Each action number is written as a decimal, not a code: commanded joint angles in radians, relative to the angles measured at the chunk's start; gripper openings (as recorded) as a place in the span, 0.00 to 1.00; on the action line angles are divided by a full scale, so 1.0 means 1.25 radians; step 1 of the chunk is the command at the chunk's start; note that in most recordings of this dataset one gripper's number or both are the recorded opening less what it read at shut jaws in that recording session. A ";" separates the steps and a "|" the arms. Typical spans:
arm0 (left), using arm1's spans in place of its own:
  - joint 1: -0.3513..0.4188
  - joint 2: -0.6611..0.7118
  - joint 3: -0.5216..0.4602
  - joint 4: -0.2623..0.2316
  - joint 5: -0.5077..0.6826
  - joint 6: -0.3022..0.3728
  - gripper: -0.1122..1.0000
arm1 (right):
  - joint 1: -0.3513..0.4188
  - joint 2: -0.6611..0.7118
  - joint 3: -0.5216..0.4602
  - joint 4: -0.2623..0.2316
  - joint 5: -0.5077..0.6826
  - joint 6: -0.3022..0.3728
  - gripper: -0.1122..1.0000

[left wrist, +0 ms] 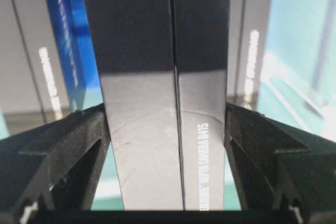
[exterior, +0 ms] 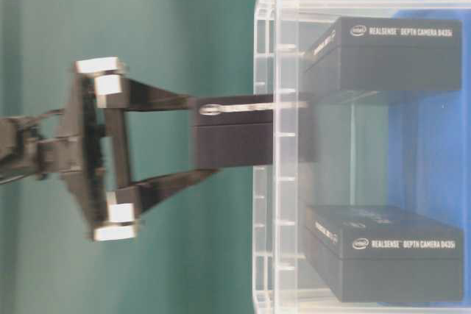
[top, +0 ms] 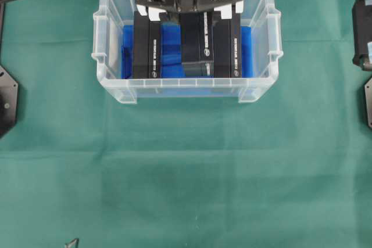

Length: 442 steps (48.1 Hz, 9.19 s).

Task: Take the box out of the case with the left arm.
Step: 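Lift the middle box up out of the case with the left gripper, then carry the box toward the near side and lower it onto the table, then open the left gripper to release the box and pull back left, then move the left gripper back up toward the case's far left corner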

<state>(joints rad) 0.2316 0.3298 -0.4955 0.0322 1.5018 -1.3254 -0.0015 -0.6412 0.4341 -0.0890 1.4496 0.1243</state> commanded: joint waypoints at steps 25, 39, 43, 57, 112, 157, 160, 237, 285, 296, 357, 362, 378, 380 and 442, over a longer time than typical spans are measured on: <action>0.004 -0.040 -0.204 0.009 0.174 -0.001 0.67 | 0.000 0.000 -0.009 -0.017 -0.001 0.000 0.10; 0.004 -0.043 -0.196 0.009 0.173 0.001 0.67 | 0.000 0.000 -0.009 -0.018 -0.001 0.000 0.10; 0.004 -0.044 -0.191 0.009 0.171 0.002 0.67 | 0.000 0.000 -0.009 -0.018 -0.001 0.000 0.10; 0.002 -0.045 -0.184 0.010 0.160 0.004 0.67 | -0.001 0.000 -0.009 -0.018 0.001 0.000 0.10; -0.161 -0.047 -0.167 0.016 0.158 -0.133 0.67 | 0.000 -0.001 -0.009 -0.018 0.005 0.000 0.10; -0.339 -0.043 -0.158 0.027 0.142 -0.325 0.67 | 0.000 -0.004 -0.009 -0.018 0.021 0.000 0.10; -0.339 -0.044 -0.148 0.027 0.141 -0.325 0.67 | 0.000 -0.004 -0.009 -0.018 0.021 0.000 0.10; -0.380 -0.042 0.380 0.025 -0.372 -0.434 0.67 | 0.000 -0.004 -0.009 -0.018 0.029 0.002 0.10; -0.385 -0.050 0.355 0.018 -0.377 -0.391 0.87 | 0.000 -0.006 -0.009 -0.016 0.034 0.036 0.10; -0.373 -0.069 0.317 0.018 -0.347 -0.390 0.87 | -0.001 -0.006 -0.009 -0.016 0.036 0.036 0.10; -0.376 -0.249 0.307 0.042 -0.140 -0.377 0.86 | -0.001 -0.009 -0.009 -0.018 0.039 0.028 0.10; -0.380 -0.297 0.371 0.040 -0.140 -0.376 0.86 | 0.000 -0.009 -0.009 -0.021 0.039 0.027 0.10; -0.399 -0.463 0.563 0.039 -0.144 -0.376 0.86 | 0.000 -0.009 -0.009 -0.061 0.039 0.027 0.10; -0.404 -0.486 0.587 0.040 -0.144 -0.377 0.86 | 0.000 -0.009 -0.009 -0.065 0.039 0.027 0.10; -0.135 -0.739 0.801 0.036 -0.112 -0.145 0.86 | -0.001 -0.009 0.004 -0.074 0.045 0.027 0.10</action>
<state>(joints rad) 0.0107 -0.5829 0.5200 0.0782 1.3606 -1.5309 -0.0015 -0.6519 0.4495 -0.1779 1.5064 0.1580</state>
